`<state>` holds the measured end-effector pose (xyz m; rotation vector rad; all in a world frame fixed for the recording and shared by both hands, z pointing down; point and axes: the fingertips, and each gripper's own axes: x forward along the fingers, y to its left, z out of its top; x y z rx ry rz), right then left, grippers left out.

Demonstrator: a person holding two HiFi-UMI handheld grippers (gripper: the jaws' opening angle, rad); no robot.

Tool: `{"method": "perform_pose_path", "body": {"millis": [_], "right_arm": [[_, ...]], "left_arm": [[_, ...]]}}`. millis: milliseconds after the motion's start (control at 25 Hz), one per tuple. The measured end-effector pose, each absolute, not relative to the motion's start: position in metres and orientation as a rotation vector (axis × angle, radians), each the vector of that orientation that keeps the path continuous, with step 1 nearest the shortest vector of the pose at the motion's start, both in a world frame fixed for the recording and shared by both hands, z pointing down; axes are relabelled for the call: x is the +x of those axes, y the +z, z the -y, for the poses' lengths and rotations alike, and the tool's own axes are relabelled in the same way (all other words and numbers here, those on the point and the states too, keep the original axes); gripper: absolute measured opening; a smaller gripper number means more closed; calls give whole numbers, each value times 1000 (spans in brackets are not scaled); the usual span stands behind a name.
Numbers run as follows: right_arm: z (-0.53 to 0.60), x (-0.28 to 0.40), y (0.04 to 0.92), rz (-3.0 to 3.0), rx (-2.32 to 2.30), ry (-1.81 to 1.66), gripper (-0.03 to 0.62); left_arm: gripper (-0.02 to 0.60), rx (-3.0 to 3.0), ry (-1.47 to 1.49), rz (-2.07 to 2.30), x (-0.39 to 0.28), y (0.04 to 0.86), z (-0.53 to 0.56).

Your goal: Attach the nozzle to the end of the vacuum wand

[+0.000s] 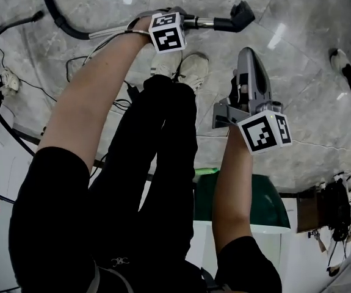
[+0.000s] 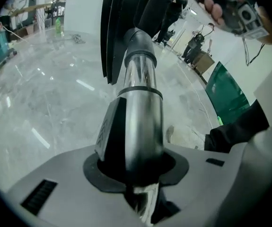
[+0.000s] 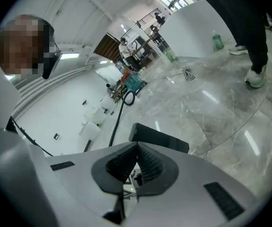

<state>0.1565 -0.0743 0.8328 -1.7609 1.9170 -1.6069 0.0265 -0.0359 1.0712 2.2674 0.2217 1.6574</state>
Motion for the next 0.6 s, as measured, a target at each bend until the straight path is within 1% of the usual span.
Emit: {"method": "perform_pose_path", "body": {"millis": [240, 520, 560, 600], "right_arm": [[52, 169, 836, -1924, -1774, -1586, 15], [46, 182, 845, -1946, -1756, -1598, 15], [45, 182, 846, -1942, -1761, -1604, 15], [45, 182, 847, -1943, -1772, -1610, 15]], "left_arm": [[137, 2236, 1780, -179, 22, 1117, 25], [140, 2257, 1894, -24, 20, 1134, 29], [151, 2244, 1905, 15, 18, 1134, 32], [208, 2220, 1914, 61, 15, 1134, 34]]}}
